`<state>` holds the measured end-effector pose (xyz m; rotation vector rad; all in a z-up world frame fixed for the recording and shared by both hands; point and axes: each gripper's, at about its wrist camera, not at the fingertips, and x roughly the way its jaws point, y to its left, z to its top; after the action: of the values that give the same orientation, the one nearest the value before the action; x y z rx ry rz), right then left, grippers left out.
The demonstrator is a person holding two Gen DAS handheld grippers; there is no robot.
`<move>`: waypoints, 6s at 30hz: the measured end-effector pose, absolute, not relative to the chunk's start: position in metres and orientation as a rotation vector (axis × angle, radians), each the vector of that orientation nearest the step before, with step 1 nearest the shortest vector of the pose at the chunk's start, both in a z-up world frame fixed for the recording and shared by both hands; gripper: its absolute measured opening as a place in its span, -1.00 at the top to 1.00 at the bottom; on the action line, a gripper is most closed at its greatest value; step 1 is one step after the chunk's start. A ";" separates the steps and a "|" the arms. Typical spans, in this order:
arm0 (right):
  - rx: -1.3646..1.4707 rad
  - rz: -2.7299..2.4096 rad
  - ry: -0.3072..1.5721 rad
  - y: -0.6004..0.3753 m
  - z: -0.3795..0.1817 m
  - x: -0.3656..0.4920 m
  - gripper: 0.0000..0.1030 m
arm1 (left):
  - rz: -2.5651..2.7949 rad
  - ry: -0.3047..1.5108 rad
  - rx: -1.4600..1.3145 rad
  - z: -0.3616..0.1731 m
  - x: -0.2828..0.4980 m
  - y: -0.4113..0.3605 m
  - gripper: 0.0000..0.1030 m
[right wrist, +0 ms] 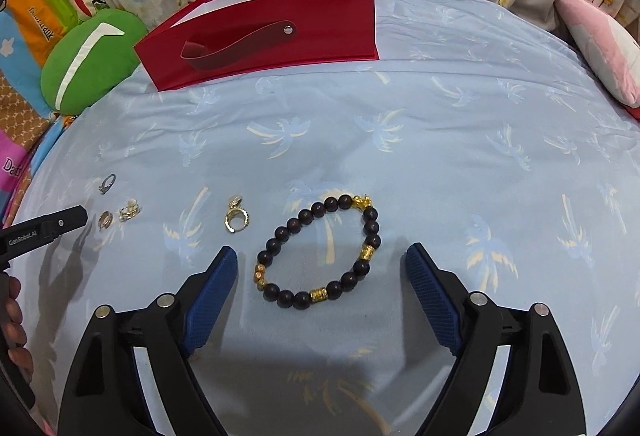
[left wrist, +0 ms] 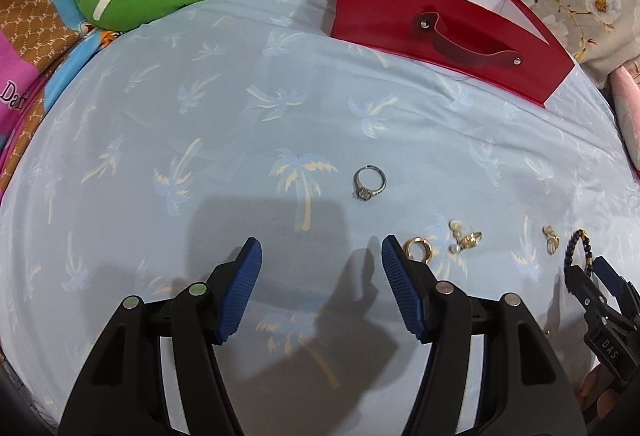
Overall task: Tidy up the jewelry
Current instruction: 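Grasp the black-bead bracelet with the right tool while the left tool grasps a silver ring, then carry the bead bracelet and silver ring with both tools over the red box, then open both tools to drop the bracelet and ring into the box, then move both tools back to the small gold earrings on the bedspread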
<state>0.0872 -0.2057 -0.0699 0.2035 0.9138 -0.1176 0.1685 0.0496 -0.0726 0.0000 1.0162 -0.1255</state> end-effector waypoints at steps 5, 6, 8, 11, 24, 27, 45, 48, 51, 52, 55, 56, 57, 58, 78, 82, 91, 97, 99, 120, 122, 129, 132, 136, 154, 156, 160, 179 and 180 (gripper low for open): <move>0.168 -0.156 0.919 -0.209 -0.068 0.088 0.04 | -0.121 0.999 0.021 -0.077 0.184 0.040 -0.18; 0.170 -0.158 0.919 -0.211 -0.069 0.088 0.12 | -0.119 0.997 0.024 -0.077 0.187 0.039 -0.18; 0.171 -0.165 0.919 -0.213 -0.069 0.088 0.25 | -0.118 0.989 0.026 -0.078 0.193 0.035 -0.18; 0.179 -0.170 0.919 -0.216 -0.068 0.087 0.42 | -0.117 0.979 0.032 -0.078 0.199 0.031 -0.18; 0.196 -0.128 0.922 -0.213 -0.067 0.086 0.86 | -0.150 0.967 0.058 -0.075 0.196 0.015 0.63; 0.213 -0.124 0.921 -0.215 -0.067 0.085 0.86 | -0.162 0.969 0.051 -0.073 0.193 0.013 0.63; 0.241 -0.103 0.833 -0.220 -0.029 0.077 0.86 | -0.182 0.912 0.035 -0.040 0.178 0.012 0.63; 0.242 -0.096 0.815 -0.221 -0.020 0.076 0.86 | -0.187 0.893 0.031 -0.031 0.176 0.013 0.63; 0.242 -0.090 0.798 -0.220 -0.012 0.076 0.86 | -0.192 0.870 0.027 -0.021 0.173 0.014 0.63; 0.241 -0.087 0.792 -0.221 -0.009 0.076 0.86 | -0.192 0.863 0.027 -0.019 0.173 0.014 0.63; 0.249 -0.077 0.774 -0.223 0.000 0.076 0.86 | -0.198 0.836 0.029 -0.007 0.172 0.014 0.63; 0.250 -0.075 0.768 -0.223 0.002 0.076 0.86 | -0.199 0.828 0.027 -0.003 0.171 0.014 0.63; 0.248 -0.073 0.760 -0.223 0.006 0.077 0.86 | -0.200 0.821 0.026 0.000 0.172 0.014 0.63; 0.241 -0.071 0.750 -0.223 0.010 0.079 0.86 | -0.199 0.812 0.024 0.005 0.173 0.014 0.63; 0.176 0.010 0.583 -0.239 0.103 0.189 0.86 | -0.195 0.642 0.043 0.094 0.260 -0.006 0.63; 0.176 0.037 0.599 -0.241 0.108 0.236 0.86 | -0.207 0.635 0.061 0.102 0.294 -0.023 0.63; 0.151 0.068 0.687 -0.242 0.096 0.355 0.86 | -0.199 0.671 0.106 0.097 0.391 -0.061 0.63; 0.152 0.079 0.782 -0.246 0.072 0.423 0.85 | -0.225 0.750 0.142 0.077 0.452 -0.091 0.63; 0.165 0.082 0.821 -0.250 0.060 0.443 0.86 | -0.232 0.763 0.159 0.071 0.465 -0.102 0.63; 0.211 0.022 0.983 -0.280 -0.006 0.501 0.85 | -0.210 0.923 0.251 0.002 0.546 -0.165 0.63; 0.204 0.021 0.989 -0.278 -0.007 0.502 0.85 | -0.207 0.948 0.240 -0.005 0.551 -0.162 0.63; 0.216 0.029 1.028 -0.279 -0.013 0.506 0.85 | -0.200 0.983 0.198 -0.017 0.561 -0.154 0.62; 0.210 0.023 1.027 -0.278 -0.012 0.507 0.80 | -0.197 0.988 0.183 -0.019 0.562 -0.151 0.62; 0.207 0.019 1.021 -0.278 -0.012 0.505 0.80 | -0.194 0.989 0.174 -0.021 0.562 -0.149 0.59; 0.140 -0.027 0.882 -0.272 0.016 0.479 0.24 | -0.141 0.765 0.165 0.024 0.527 -0.136 -0.17; 0.126 -0.020 0.858 -0.267 0.024 0.468 0.23 | -0.142 0.744 0.157 0.034 0.517 -0.132 -0.17; 0.087 -0.025 0.808 -0.256 0.042 0.443 0.13 | -0.139 0.719 0.160 0.049 0.495 -0.121 -0.17; 0.127 0.047 0.722 -0.243 0.071 0.218 -0.14 | -0.165 0.700 0.183 0.063 0.300 -0.032 -0.48; 0.111 0.044 0.727 -0.239 0.067 0.204 -0.14 | -0.163 0.725 0.193 0.053 0.287 -0.026 -0.48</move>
<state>0.2043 -0.2391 0.0668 0.1113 0.7267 0.0439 0.2874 -0.0262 0.0534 0.1931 0.7253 -0.1634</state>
